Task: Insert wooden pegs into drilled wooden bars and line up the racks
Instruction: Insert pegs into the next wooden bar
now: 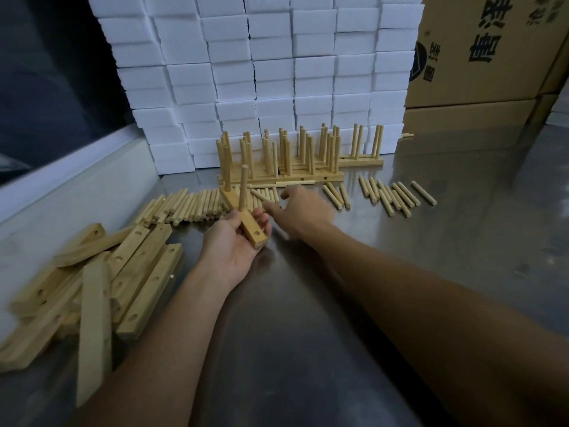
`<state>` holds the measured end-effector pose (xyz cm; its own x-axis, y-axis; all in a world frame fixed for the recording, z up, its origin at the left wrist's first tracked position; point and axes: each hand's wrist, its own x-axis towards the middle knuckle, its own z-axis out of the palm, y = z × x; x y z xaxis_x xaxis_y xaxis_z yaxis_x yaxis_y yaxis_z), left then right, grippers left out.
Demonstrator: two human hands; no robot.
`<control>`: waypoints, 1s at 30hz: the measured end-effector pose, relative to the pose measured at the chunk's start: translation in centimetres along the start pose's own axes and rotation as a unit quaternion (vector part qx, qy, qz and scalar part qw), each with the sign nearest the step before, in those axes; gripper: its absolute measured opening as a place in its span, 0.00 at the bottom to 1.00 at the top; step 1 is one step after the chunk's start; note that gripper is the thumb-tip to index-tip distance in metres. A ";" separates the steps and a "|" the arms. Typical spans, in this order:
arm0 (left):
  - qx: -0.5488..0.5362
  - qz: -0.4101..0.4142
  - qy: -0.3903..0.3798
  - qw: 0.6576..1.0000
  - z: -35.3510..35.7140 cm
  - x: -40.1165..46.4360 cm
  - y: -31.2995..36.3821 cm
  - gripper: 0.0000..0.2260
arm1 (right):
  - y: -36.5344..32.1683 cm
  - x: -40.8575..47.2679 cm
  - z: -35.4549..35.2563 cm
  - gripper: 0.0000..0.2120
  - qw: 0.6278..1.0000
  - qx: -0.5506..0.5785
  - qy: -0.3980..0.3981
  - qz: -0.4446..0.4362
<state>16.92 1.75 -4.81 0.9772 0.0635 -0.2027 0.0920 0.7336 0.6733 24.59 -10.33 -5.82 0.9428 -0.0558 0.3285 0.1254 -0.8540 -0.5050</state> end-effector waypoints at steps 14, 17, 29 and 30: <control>0.031 0.010 -0.002 0.999 0.4 -0.3 -0.2 0.18 | 2.0 -1.5 -4.5 0.04 0.964 0.261 0.050 0.010; 0.043 0.015 0.004 0.999 0.6 -0.5 -0.3 0.18 | 3.2 -3.1 -6.9 0.05 0.938 0.341 0.067 0.000; 0.080 0.043 0.038 0.995 1.8 -1.6 -1.4 0.12 | 3.5 -6.7 -10.2 0.11 0.770 0.629 -0.038 0.106; 0.089 0.040 0.038 0.995 1.9 -1.7 -1.6 0.12 | 3.3 -6.7 -10.3 0.11 0.759 0.638 -0.053 0.116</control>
<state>15.46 -0.88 -4.18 0.9662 0.1723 -0.1918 0.0537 0.5932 0.8032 15.54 -18.11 -1.50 0.9964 -0.0283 0.0797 0.0845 0.3740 -0.9236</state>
